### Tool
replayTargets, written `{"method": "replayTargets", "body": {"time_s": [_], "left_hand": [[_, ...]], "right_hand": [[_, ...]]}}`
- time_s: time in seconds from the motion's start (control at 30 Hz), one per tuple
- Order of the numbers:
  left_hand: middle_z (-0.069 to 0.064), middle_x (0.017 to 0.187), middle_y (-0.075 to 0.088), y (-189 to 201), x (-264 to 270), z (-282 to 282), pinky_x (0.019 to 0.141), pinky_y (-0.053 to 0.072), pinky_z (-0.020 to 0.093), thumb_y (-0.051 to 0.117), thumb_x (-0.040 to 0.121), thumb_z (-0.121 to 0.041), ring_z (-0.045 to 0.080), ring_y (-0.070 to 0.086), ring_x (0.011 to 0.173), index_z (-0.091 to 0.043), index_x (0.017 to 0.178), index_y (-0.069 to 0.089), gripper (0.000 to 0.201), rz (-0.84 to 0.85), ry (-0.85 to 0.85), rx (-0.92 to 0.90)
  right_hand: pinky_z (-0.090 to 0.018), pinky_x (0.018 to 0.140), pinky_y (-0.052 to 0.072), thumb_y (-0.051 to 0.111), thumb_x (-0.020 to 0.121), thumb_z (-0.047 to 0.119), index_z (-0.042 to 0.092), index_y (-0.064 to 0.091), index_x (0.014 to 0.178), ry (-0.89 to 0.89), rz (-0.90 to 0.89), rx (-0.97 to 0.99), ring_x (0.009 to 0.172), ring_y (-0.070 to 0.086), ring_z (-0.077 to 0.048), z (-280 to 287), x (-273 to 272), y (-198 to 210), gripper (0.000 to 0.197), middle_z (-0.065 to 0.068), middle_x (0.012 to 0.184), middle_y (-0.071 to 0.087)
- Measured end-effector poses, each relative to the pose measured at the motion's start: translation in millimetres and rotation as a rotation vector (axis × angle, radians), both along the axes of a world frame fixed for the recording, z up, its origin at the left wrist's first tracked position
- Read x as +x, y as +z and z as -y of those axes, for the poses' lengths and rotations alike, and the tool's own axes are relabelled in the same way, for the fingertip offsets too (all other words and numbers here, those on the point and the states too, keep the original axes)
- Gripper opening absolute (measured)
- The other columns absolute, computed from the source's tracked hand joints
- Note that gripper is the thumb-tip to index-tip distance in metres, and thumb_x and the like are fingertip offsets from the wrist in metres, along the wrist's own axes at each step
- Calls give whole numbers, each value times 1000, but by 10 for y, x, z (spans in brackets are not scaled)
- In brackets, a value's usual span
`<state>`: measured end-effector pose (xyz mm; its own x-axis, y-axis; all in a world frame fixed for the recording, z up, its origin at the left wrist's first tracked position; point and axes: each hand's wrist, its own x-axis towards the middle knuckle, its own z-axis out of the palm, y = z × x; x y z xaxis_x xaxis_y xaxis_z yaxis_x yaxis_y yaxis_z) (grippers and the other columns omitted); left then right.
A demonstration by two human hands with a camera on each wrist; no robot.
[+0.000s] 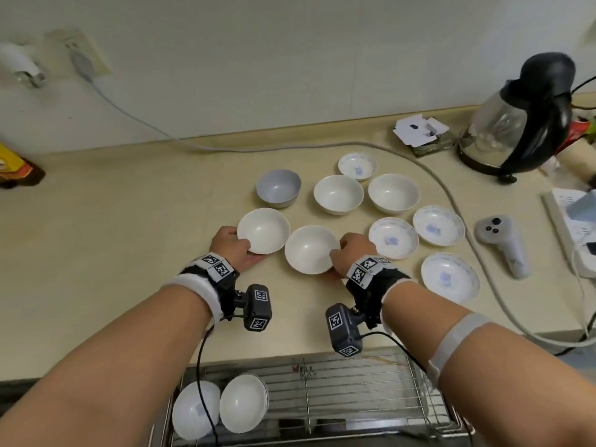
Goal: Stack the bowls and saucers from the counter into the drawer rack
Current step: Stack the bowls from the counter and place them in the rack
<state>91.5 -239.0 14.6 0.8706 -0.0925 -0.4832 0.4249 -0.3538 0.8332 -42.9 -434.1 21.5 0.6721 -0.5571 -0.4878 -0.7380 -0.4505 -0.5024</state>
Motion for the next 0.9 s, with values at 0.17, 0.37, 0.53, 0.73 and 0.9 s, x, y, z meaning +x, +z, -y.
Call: {"method": "replayTargets", "body": {"time_s": [0.17,0.37,0.53,0.73,0.9], "left_hand": [[27,134,50,242,197,26,64,65,43,57,86,9,49,64,107,-3,131,53,48,-33,-22,-150],[33,138,48,486,593,326,47,60,28,46,94,15,44,66,92,-4,141,46,50,-45,-7,-273],[33,140,50,397,872,542,44,60,32,47,92,16,47,65,97,-5,141,49,53,-66,39,-231],[31,137,54,259,989,638,45,61,34,49,91,16,46,66,94,-4,138,51,51,-70,19,-165],[24,129,57,184,1015,710,59,64,41,54,88,13,46,68,103,-6,133,54,48,-64,-15,-110]], "right_hand": [[-45,68,65,55,83,18,15,63,98,-220,262,257,68,76,-34,238,96,147,17,-15,90,75],[-49,73,64,58,74,17,22,57,85,-390,374,250,74,75,-44,643,438,349,12,-20,90,75],[-52,77,63,55,81,10,13,55,89,-472,353,349,68,76,-44,802,682,232,9,-24,78,76],[-52,74,64,53,80,8,12,51,97,-503,341,318,61,76,-38,814,818,47,17,-21,68,76],[-46,68,65,55,87,12,12,51,103,-529,312,252,56,76,-31,773,853,19,16,-17,71,76]]}}
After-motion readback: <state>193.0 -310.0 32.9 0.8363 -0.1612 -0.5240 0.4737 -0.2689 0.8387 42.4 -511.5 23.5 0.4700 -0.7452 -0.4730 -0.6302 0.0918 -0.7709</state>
